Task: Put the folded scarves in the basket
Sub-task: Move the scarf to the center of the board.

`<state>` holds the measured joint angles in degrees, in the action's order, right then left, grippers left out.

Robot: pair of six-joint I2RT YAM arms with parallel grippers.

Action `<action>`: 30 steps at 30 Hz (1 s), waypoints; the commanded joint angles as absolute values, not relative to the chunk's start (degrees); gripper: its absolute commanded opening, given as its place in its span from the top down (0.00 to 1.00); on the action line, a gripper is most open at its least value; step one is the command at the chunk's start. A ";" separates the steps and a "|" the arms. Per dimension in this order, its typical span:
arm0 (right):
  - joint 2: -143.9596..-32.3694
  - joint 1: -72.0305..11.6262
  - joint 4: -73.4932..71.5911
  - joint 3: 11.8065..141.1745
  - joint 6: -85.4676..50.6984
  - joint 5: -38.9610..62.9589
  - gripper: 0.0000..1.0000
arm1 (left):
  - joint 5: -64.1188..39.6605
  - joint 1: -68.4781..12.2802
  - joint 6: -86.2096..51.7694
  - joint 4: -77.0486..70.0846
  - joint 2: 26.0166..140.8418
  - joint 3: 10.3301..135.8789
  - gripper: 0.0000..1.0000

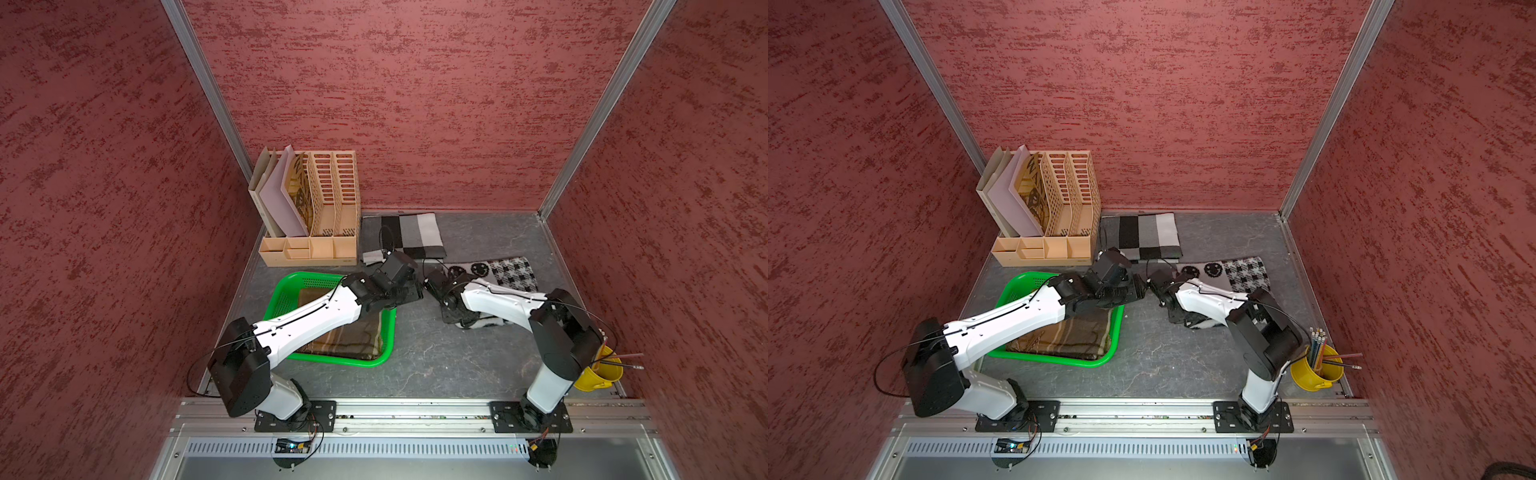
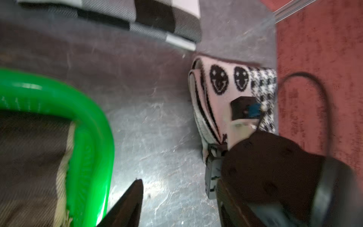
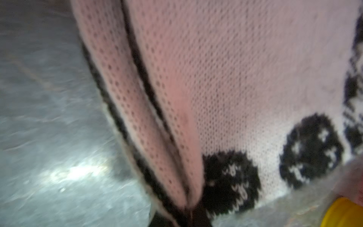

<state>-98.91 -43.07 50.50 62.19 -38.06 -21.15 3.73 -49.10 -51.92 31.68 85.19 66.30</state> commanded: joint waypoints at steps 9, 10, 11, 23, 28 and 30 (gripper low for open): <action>-95.31 -53.53 45.50 62.73 -51.17 -14.08 0.96 | 3.57 -52.82 -57.98 24.43 86.12 61.14 0.30; -93.67 -53.48 44.65 61.90 -51.19 -13.85 0.90 | 4.02 -52.82 -57.98 24.76 85.92 61.39 0.31; -92.24 -53.48 44.16 61.41 -51.04 -13.91 0.86 | 4.54 -52.88 -58.02 25.16 85.62 61.60 0.31; -86.95 -52.87 44.09 59.97 -50.91 -12.00 1.00 | 16.41 -54.40 -60.38 30.16 74.24 62.16 0.35; -89.86 -52.65 40.75 59.52 -51.25 -9.70 1.00 | 12.89 -53.46 -55.20 29.08 68.78 61.51 0.42; -91.11 -52.64 39.82 60.49 -51.59 -8.76 1.00 | 10.23 -52.29 -54.33 32.46 69.55 63.40 0.44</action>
<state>-89.34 -51.88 43.03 58.78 -50.70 -11.07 12.01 -53.58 -56.75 32.18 69.87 61.01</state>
